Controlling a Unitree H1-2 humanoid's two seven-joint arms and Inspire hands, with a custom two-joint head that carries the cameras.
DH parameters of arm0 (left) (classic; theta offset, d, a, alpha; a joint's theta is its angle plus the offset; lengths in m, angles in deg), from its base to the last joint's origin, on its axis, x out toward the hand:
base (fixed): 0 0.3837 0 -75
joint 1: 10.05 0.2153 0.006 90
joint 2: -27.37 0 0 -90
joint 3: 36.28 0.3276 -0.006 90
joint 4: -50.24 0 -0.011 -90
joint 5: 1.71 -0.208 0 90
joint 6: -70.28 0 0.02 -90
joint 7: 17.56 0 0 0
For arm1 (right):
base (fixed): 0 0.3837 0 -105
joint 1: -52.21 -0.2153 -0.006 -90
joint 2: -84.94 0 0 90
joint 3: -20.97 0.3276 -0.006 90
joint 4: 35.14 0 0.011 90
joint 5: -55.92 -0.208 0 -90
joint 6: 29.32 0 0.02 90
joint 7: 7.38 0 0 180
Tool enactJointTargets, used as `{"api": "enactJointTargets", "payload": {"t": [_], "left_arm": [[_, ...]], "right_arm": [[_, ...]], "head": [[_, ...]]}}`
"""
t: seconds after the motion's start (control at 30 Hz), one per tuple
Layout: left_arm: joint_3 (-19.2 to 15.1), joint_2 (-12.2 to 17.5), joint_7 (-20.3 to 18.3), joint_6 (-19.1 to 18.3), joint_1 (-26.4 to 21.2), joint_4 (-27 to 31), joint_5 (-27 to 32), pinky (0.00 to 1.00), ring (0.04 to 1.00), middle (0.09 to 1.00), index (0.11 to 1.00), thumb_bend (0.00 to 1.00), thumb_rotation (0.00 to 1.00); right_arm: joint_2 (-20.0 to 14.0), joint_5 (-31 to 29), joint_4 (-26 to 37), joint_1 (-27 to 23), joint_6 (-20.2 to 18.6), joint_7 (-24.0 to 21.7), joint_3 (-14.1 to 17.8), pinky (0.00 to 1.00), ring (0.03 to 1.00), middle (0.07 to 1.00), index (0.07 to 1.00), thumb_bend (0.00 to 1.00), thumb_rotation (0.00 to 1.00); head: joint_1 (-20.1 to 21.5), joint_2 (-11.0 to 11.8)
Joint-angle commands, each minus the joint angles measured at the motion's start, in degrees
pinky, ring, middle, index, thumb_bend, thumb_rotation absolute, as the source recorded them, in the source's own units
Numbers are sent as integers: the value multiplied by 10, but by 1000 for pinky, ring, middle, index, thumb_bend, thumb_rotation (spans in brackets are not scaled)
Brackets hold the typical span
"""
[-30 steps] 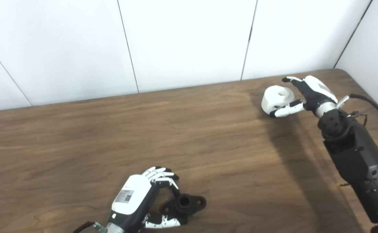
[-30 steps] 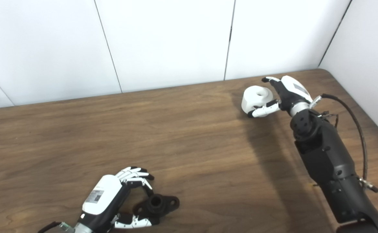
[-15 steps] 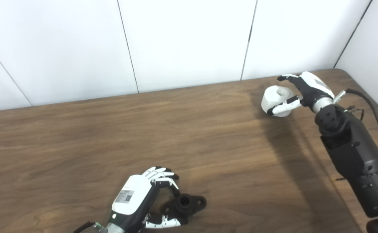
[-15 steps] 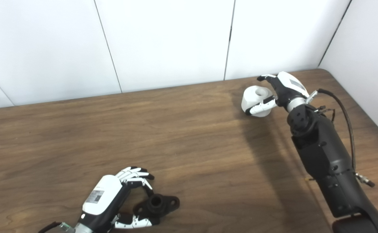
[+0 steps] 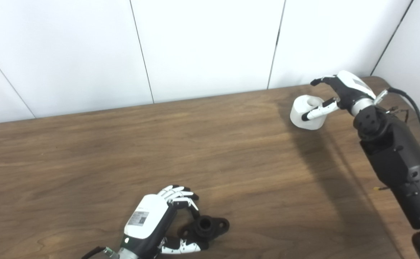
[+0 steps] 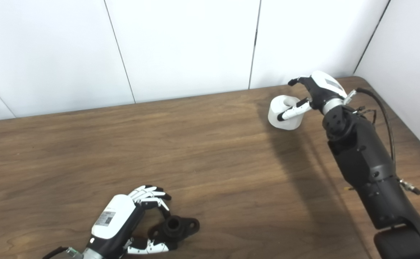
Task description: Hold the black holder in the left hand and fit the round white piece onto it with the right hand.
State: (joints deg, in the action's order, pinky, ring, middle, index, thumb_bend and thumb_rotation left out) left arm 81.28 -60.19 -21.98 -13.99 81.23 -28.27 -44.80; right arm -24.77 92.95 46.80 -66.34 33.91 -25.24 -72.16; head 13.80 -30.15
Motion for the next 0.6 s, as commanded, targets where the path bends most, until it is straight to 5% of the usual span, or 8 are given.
{"api": "enactJointTargets", "payload": {"t": [0.0,0.57], "left_arm": [[15,11,-52,-27,30,-38,-15,860,837,763,486,520,48],[12,12,-67,-41,31,-20,-19,858,839,769,487,519,47]], "right_arm": [[-20,1,12,-30,1,5,2,905,1000,912,789,880,272],[-33,11,3,-34,-1,-13,-9,889,1000,903,774,877,278]], "head": [[-1,-1],[0,-7]]}}
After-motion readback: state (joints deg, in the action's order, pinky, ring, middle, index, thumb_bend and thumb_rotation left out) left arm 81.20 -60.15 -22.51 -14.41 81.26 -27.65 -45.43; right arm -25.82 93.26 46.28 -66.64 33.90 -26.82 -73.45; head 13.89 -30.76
